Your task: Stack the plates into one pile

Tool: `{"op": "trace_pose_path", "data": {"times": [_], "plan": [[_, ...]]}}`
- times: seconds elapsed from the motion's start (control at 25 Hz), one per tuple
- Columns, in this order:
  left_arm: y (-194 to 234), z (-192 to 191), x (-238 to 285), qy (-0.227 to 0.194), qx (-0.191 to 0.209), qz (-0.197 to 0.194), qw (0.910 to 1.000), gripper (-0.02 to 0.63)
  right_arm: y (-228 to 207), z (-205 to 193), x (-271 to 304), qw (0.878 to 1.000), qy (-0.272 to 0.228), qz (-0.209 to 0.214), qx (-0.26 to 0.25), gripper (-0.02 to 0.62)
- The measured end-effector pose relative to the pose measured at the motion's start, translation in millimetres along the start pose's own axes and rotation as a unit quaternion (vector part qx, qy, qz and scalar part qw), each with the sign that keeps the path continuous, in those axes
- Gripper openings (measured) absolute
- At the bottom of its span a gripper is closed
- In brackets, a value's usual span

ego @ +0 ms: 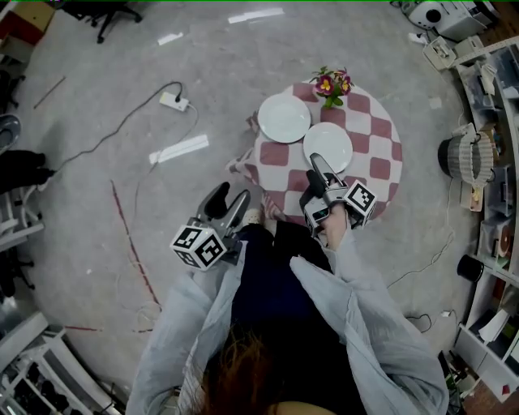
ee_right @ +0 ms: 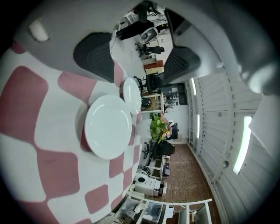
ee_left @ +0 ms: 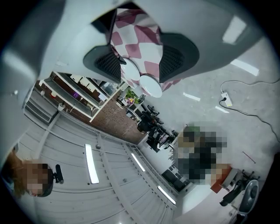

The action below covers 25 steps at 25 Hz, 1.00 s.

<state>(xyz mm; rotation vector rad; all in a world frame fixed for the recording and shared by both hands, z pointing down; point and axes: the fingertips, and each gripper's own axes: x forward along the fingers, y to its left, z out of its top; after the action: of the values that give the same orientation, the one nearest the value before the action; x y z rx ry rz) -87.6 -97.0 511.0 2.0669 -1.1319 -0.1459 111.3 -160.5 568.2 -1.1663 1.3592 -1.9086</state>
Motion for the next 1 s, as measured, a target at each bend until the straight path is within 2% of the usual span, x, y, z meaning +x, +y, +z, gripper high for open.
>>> {"op": "trace_pose_path", "data": {"times": [0.28,0.6,0.84,1.0], "plan": [[31,1,-45,-0.020,-0.011,0.049,0.9985,0.270,5,-24,55,0.999,0.020,0.028,0.031,0.333],[56,-1,-74,-0.039,-0.034,0.098,0.9938,0.270,-7,-7,90,0.999,-0.006,0.017,0.048,0.333],[58,0,-77,-0.044,-0.044,0.109,0.9921,0.270,-11,1,104,0.999,-0.009,0.015,0.042,0.328],[60,6,-72,-0.045,-0.045,0.108,0.9921,0.270,-22,5,109,0.999,-0.013,-0.001,0.046,0.277]]}}
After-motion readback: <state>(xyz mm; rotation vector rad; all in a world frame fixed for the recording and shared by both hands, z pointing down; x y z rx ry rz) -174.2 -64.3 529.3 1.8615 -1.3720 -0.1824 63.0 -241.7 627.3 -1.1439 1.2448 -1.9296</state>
